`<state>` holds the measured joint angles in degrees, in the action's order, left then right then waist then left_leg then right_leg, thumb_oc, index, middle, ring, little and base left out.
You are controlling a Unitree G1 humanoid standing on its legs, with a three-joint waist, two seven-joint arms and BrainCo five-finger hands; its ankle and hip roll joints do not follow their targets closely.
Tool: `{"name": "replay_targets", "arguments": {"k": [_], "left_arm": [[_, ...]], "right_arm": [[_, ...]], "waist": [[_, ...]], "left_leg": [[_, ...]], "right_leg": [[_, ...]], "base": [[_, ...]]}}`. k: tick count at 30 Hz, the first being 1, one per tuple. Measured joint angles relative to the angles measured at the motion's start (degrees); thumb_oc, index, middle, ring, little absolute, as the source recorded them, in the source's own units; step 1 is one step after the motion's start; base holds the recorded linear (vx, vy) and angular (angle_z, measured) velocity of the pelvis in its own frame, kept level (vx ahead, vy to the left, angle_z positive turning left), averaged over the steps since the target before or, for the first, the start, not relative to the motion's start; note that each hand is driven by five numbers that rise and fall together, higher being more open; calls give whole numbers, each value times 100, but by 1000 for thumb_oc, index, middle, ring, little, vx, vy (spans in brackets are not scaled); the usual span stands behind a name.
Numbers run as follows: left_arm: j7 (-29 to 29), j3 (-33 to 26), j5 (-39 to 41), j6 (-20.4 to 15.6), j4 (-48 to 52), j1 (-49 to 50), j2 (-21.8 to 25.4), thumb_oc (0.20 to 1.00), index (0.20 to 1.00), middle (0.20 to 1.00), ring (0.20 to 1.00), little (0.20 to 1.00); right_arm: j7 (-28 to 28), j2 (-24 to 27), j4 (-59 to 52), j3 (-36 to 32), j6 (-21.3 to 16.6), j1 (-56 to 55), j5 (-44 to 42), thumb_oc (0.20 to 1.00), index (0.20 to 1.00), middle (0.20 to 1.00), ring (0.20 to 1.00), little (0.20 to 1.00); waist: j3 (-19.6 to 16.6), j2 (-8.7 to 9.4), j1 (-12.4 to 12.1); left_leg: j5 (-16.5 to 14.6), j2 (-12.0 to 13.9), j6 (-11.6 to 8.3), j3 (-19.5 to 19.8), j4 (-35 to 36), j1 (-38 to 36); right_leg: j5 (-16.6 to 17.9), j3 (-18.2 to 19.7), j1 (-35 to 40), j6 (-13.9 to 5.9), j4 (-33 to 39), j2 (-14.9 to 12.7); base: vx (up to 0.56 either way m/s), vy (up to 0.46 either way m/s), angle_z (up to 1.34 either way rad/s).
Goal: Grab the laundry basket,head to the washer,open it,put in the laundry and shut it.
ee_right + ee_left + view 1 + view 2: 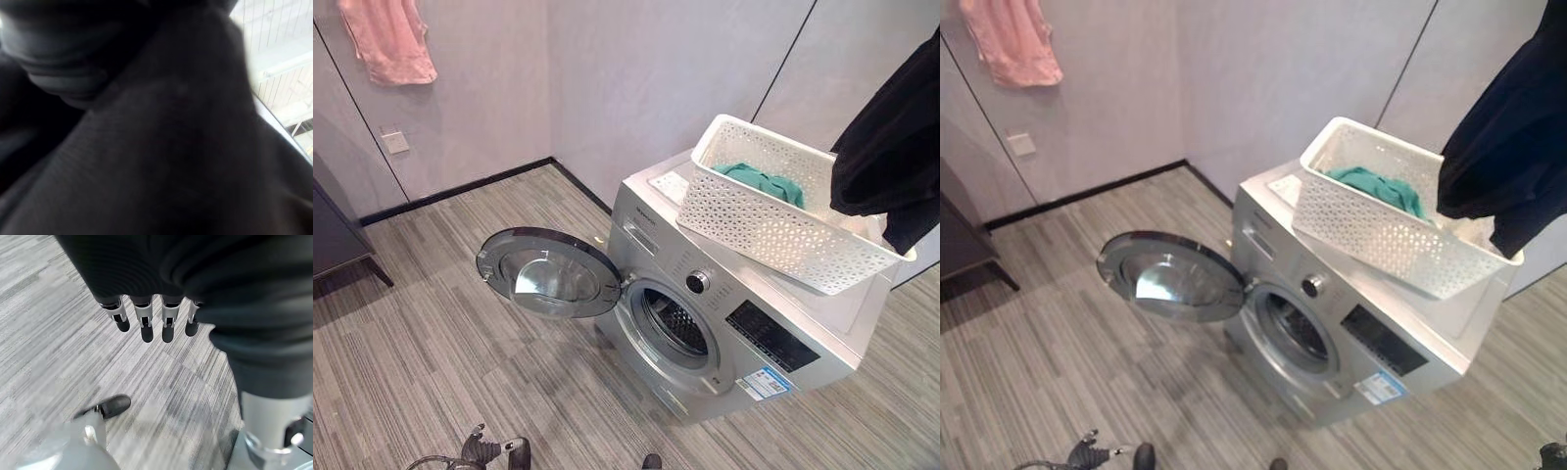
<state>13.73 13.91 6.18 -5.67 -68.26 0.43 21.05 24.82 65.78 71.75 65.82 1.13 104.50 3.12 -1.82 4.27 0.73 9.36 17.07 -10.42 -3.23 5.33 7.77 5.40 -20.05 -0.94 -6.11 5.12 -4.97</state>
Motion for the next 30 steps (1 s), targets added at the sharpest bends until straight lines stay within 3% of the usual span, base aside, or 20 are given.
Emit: {"name": "replay_targets", "arguments": {"k": [2,4,8,11,14,17,19,20,23,27,30], "left_arm": [[124,76,-5,-53,14,27,-35,1000,1000,1000,1000,1000],[154,60,-5,-87,6,28,15,1000,1000,1000,1000,1000],[155,83,-5,-82,-32,82,44,1000,1000,1000,1000,1000],[158,174,-7,-85,67,66,43,1000,1000,1000,1000,1000],[199,462,-8,-68,1178,130,174,1000,1000,1000,1000,1000],[282,490,-9,-297,2229,185,311,1000,1000,1000,1000,1000],[293,489,-8,-407,2198,17,392,1000,1000,1000,1000,1000],[288,484,-7,-405,2162,16,437,1000,1000,1000,1000,1000],[278,550,-10,-398,1844,3,473,1000,1000,1000,1000,1000],[275,556,-14,-391,1762,7,452,1000,1000,1000,1000,1000],[274,521,-13,-371,1754,211,413,1000,1000,1000,1000,1000]], "right_arm": [[292,90,-183,160,-89,351,116,200,200,200,200,200],[489,87,-213,52,-133,430,190,200,200,200,200,200],[527,110,-110,45,-123,432,217,200,200,200,200,200],[537,56,-106,53,-98,545,215,200,200,200,200,200],[646,-21,-314,789,-26,1567,189,200,200,200,200,200],[999,-62,-735,987,-150,2488,163,200,200,200,200,200],[1242,-79,-859,958,-207,2776,76,200,200,200,200,200],[1302,-29,-974,962,-216,2898,33,200,200,200,200,200],[1383,-65,-1049,957,-257,2973,-13,200,200,200,200,200],[1396,24,-1224,953,-257,3074,-30,200,200,200,200,200],[1438,467,-2794,471,-289,2636,16,200,200,200,200,200]], "waist": [[-65,-46,-23],[-176,37,-13],[-256,157,15],[-252,146,1],[-189,13,-79],[-199,5,-113],[-309,130,-2],[-353,298,145],[-376,384,334],[-361,395,403],[-313,291,456]], "left_leg": [[6,-103,-6,0,-1,-90],[-8,-111,13,-7,0,-84],[-33,-109,49,-7,2,-73],[-35,-129,55,-7,26,-79],[-27,-218,63,-3,20,-109],[-51,-317,93,14,2,-258],[-109,-349,112,-33,25,-285],[-103,-369,102,-80,2,-355],[-174,-395,131,-254,30,-442],[-223,-439,140,-390,31,-571],[-269,-555,228,-752,37,-714]], "right_leg": [[-41,32,114,-54,-7,-16],[-74,36,107,-79,38,-28],[-104,41,97,-85,40,-63],[-105,47,101,-76,40,-88],[-41,33,131,-82,40,-170],[-80,1,308,-163,41,-262],[-143,37,310,-179,40,-308],[-100,99,294,-206,40,-337],[-113,248,284,-218,41,-389],[-99,400,270,-251,41,-478],[9,701,191,-299,41,-615]], "base": [[-4,2,21],[0,0,2],[-13,21,0],[-31,51,-1],[-65,116,4],[-24,73,9],[-37,154,-8],[-37,119,-21],[-7,29,-28],[-21,99,-19],[-21,83,-48]]}}
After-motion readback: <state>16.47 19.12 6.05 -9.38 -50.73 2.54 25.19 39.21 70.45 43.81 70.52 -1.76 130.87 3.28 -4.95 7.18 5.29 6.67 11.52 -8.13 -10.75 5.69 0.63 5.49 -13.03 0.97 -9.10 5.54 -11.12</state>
